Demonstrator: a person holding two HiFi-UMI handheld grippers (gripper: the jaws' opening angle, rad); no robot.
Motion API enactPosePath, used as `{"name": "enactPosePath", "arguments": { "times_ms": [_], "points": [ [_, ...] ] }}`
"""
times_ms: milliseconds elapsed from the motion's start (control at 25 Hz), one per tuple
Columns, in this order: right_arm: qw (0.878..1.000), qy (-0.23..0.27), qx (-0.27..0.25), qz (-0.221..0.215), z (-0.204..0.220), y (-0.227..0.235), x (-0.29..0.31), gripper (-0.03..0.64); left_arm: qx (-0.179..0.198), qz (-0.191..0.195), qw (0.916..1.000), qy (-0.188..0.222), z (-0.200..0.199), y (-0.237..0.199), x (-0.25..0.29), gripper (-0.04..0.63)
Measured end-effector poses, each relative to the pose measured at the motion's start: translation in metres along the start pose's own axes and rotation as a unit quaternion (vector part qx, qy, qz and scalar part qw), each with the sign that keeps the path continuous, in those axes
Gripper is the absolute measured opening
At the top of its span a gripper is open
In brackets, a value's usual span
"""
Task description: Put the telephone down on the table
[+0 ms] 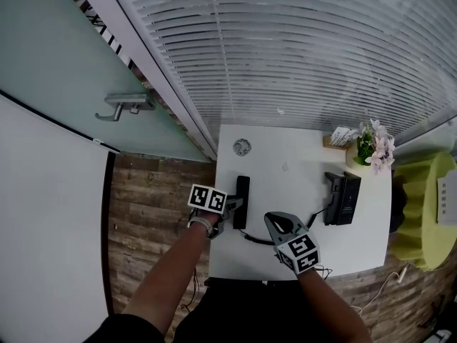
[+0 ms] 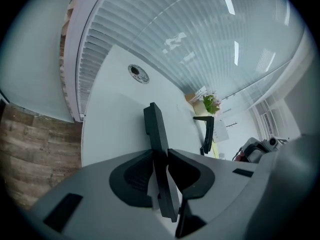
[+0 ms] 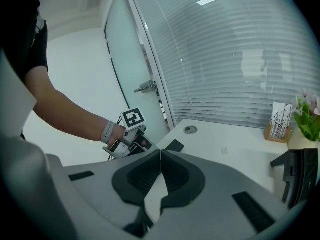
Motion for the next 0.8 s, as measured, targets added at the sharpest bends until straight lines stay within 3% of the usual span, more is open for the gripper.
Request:
{"name": "enactPosePath", "arguments": {
  "times_ms": [560,800],
  "points": [
    [1.000,0.001,-0.001,0.004,-0.001,0.005,-0.007,0.023,0.046,-0.088,0.9950,-0.004,-0.003,0.010,0.000,0.120],
    [1.000,0.001,0.000,0.007,0.002,0.005,-0.010,0.023,0.053,-0.097,0.9938,0.002,-0.002,0.011,0.000,0.121]
  ]
}}
Point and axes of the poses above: the fingertips, and each gripper's own axes: x forward along the fingers, y to its right, z out of its underside, the point moved 10 cm from there along -x, backward along the fingers, and after that the axes turned 11 degrees about -x, right-handed, at the moved point
